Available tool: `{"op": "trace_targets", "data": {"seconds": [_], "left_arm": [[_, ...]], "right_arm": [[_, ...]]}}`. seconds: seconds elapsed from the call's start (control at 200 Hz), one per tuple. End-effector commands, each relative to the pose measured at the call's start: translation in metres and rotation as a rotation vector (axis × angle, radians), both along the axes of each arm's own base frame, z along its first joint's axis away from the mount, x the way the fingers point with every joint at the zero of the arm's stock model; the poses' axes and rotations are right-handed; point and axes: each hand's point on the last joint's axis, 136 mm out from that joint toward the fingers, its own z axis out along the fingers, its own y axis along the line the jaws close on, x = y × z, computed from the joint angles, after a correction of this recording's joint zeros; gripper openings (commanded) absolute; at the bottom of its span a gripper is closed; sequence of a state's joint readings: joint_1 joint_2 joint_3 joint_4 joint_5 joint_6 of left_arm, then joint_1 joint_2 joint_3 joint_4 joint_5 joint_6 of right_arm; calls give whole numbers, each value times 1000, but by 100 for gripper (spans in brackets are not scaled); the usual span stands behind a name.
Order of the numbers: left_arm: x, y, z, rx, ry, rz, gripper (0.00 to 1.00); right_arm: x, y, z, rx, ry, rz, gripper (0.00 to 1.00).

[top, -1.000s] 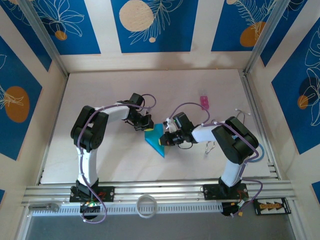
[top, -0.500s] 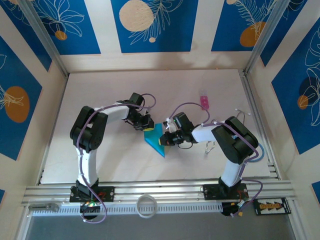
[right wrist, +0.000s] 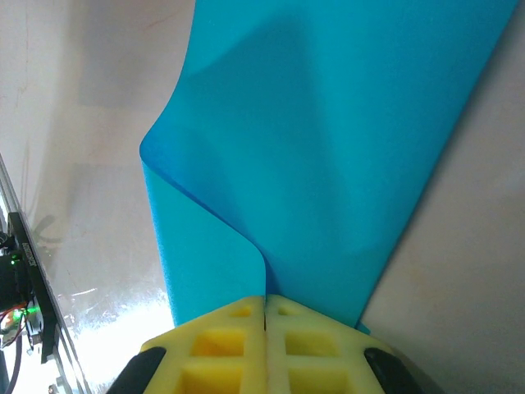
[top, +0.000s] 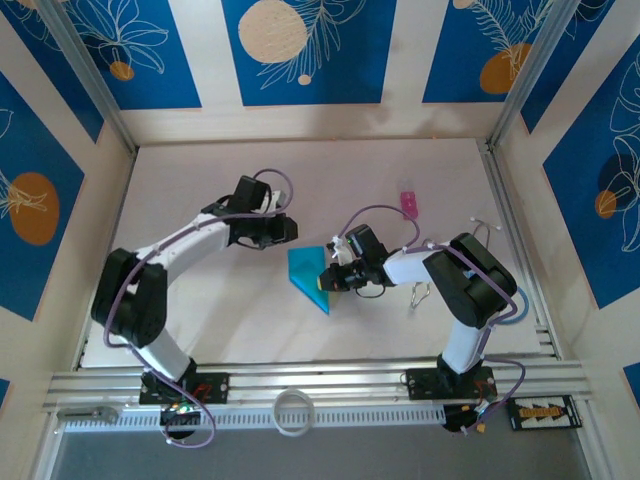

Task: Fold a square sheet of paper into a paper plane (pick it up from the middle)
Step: Third fold the triangle at the center of the table.

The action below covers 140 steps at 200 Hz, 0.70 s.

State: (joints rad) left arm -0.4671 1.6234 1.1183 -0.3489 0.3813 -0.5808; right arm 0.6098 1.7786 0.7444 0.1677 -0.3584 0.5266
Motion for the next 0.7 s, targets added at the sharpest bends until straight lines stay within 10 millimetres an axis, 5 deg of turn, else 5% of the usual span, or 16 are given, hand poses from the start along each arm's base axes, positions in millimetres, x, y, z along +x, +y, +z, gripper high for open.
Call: {"op": "trace_targets", "data": {"seconds": [0.0, 0.44, 0.695], "left_arm": [[-12, 3, 4, -44, 7, 28, 21], [-71, -21, -24, -247, 128, 72, 10], [-82, -36, -45, -248, 185, 56, 8]], "right_arm": [[-4, -7, -17, -65, 29, -23, 2], [-6, -10, -16, -71, 32, -40, 2], [-5, -10, -16, -72, 32, -37, 2]]}}
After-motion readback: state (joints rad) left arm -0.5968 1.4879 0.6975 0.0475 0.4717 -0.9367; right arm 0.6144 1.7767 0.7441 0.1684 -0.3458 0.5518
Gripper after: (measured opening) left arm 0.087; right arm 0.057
